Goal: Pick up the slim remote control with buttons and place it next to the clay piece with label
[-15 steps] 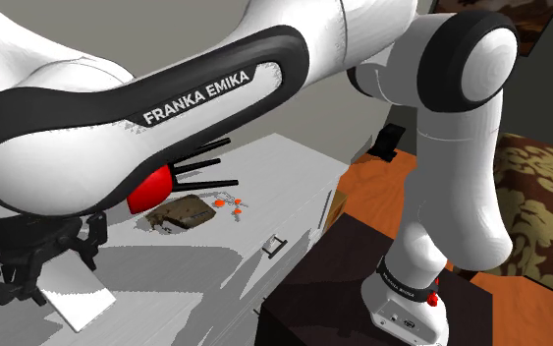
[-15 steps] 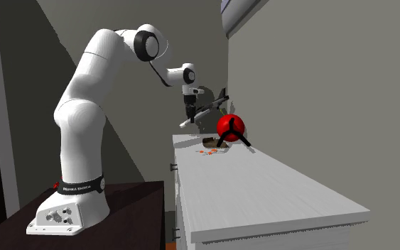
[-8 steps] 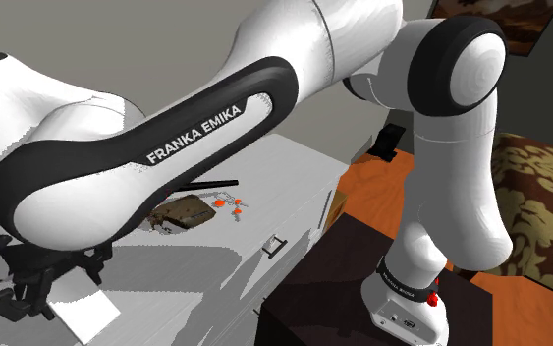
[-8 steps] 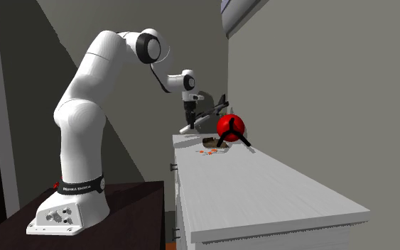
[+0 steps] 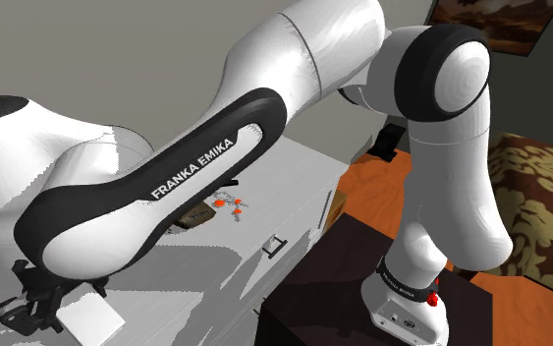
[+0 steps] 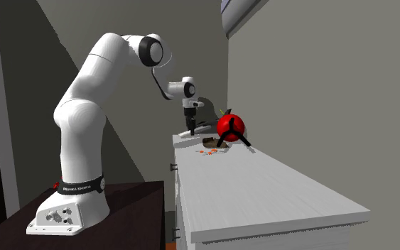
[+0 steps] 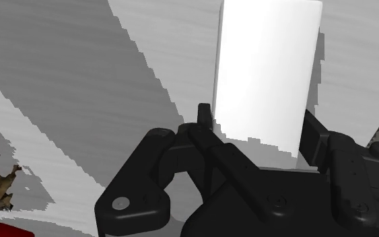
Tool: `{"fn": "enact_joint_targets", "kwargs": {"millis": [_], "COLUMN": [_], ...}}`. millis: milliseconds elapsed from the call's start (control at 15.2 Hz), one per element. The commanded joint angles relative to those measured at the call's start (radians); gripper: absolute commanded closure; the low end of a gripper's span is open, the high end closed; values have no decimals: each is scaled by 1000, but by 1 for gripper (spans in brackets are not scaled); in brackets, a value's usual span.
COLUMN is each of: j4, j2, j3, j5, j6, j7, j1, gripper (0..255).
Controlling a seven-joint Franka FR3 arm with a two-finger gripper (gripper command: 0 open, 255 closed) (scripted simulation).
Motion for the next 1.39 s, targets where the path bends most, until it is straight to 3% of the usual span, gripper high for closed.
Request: {"fn": "enact_joint_targets", "kwargs": {"millis": [0,396,462,792,1056,1320], "j4": [-3,-3,-4,-3,40,40], "j2": [7,7,5,7,-52,-52], "j3": [0,0,0,0,15,15], "j5": [-1,-1,-1,-1,26,26], "j6": [4,4,4,4,-94,-94], "j7": [0,0,0,0,-16,-16], "j1": [1,1,0,1,-7,-7], "gripper": [255,255,0,0,0,0]}}
